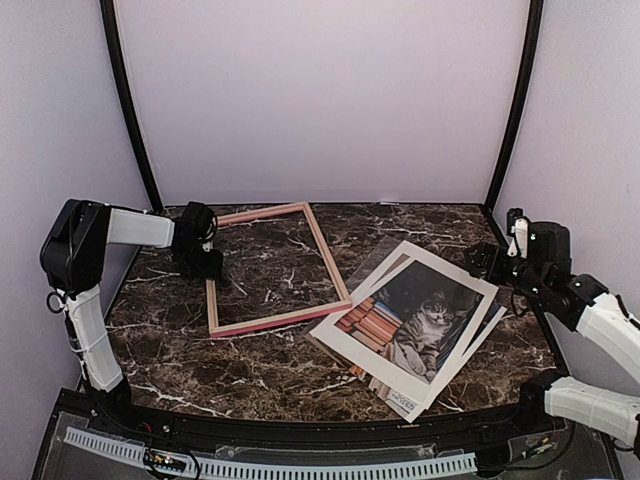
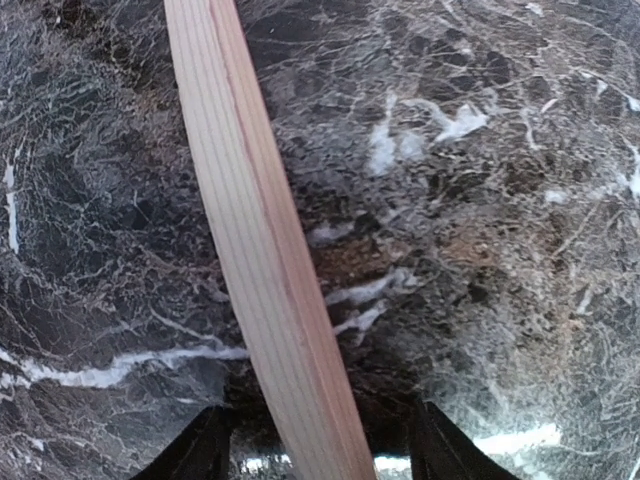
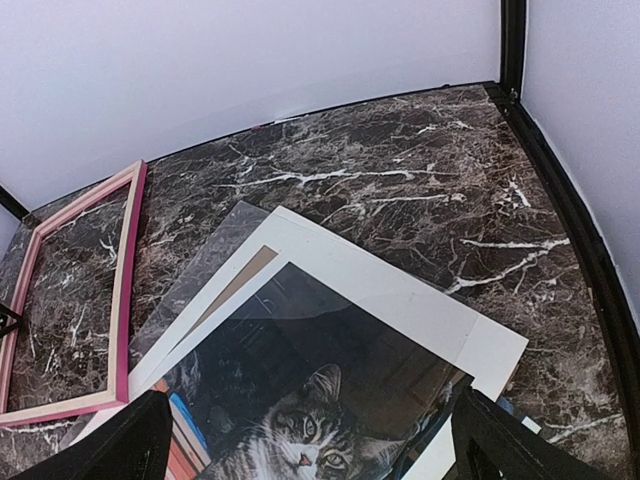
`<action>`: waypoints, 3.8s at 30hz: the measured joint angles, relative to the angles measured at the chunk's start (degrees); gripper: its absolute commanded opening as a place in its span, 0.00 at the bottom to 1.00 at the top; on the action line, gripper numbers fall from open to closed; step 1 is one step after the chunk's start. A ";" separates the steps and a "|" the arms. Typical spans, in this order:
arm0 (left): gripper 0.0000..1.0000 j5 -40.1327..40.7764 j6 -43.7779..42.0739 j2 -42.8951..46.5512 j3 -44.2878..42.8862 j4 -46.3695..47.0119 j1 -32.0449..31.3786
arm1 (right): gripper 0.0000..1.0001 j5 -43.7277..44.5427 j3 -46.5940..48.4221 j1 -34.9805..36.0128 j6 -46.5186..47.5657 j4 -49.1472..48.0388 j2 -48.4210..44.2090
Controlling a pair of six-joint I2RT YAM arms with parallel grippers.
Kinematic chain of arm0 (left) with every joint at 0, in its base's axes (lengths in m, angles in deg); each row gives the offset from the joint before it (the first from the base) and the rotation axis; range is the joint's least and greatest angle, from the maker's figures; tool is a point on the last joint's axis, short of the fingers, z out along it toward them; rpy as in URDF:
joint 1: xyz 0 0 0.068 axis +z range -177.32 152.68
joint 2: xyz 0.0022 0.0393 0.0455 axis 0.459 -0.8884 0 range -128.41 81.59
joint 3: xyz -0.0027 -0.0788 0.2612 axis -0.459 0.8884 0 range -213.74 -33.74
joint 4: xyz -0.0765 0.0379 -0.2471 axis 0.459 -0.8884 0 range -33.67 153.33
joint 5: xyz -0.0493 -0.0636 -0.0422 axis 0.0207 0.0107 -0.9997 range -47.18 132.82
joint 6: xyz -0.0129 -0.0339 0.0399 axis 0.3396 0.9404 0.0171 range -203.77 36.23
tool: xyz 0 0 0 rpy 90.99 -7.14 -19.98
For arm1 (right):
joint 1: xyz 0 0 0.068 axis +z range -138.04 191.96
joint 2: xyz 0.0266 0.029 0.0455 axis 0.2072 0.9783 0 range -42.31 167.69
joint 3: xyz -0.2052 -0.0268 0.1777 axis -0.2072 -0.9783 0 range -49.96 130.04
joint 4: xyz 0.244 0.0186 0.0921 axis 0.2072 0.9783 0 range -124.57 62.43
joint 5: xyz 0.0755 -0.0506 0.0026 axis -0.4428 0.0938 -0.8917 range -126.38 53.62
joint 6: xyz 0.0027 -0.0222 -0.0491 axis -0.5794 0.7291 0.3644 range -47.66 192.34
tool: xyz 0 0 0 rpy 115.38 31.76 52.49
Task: Put the photo into the frame
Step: Move the frame body to the center of the board, then pick up the glass panel from the mat board.
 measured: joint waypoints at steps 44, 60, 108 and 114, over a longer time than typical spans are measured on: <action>0.11 7.98 -8.26 7.19 9.90 -1.57 6.03 | 0.99 0.11 -1.84 0.00 -1.16 0.96 10.56; 0.13 9.07 -12.83 4.59 7.72 0.52 5.40 | 0.99 0.52 -1.84 0.00 -0.96 0.63 13.57; 0.83 -24.79 4.90 -13.14 -20.13 14.19 -28.28 | 0.94 -10.69 -1.88 -7.06 -5.86 -8.07 33.81; 0.78 -25.49 6.23 -21.86 -29.20 9.84 -28.55 | 0.94 -12.24 -3.02 -7.26 -6.64 -9.73 33.07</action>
